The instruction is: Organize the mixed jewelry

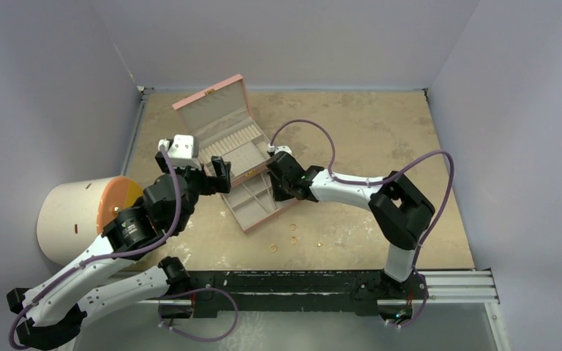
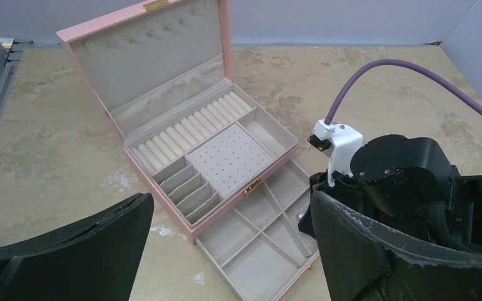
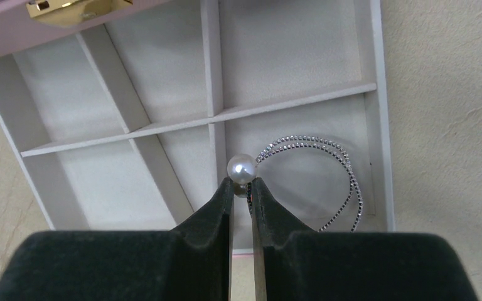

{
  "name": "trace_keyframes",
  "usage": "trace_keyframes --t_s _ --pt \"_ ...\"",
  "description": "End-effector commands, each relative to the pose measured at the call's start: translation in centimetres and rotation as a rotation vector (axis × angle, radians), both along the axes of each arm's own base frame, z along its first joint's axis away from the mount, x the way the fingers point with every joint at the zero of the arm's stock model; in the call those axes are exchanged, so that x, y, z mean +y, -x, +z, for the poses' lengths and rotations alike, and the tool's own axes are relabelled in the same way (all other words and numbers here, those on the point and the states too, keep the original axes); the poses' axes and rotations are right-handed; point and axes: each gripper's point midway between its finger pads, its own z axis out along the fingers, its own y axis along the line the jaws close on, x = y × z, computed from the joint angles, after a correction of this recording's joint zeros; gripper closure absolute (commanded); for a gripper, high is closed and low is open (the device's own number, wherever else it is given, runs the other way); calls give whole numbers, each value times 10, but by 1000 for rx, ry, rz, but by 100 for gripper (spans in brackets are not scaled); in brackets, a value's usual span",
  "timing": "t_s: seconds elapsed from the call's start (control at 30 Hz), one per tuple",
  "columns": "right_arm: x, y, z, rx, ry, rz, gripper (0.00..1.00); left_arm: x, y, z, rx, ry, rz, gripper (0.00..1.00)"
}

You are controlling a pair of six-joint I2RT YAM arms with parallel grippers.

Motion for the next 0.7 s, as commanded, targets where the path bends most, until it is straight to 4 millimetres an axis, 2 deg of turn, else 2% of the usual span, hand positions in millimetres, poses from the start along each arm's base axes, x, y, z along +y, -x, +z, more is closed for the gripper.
trace_keyframes --t_s 0.0,0.3,0.33,0.43,0.67 --pt "10 -18 19 -68 -20 -18 100 1 -1 9 -30 31 13 4" --pt "10 -22 17 -77 6 -15 100 0 -2 8 -27 25 16 4" --pt "8 -22 15 -76 11 -17 98 0 -2 7 -25 23 16 4" --pt "4 -25 14 -96 34 -30 84 0 -3 6 -24 20 16 4" --pt "-4 -22 18 -106 39 -34 71 -2 -4 2 -15 3 16 4"
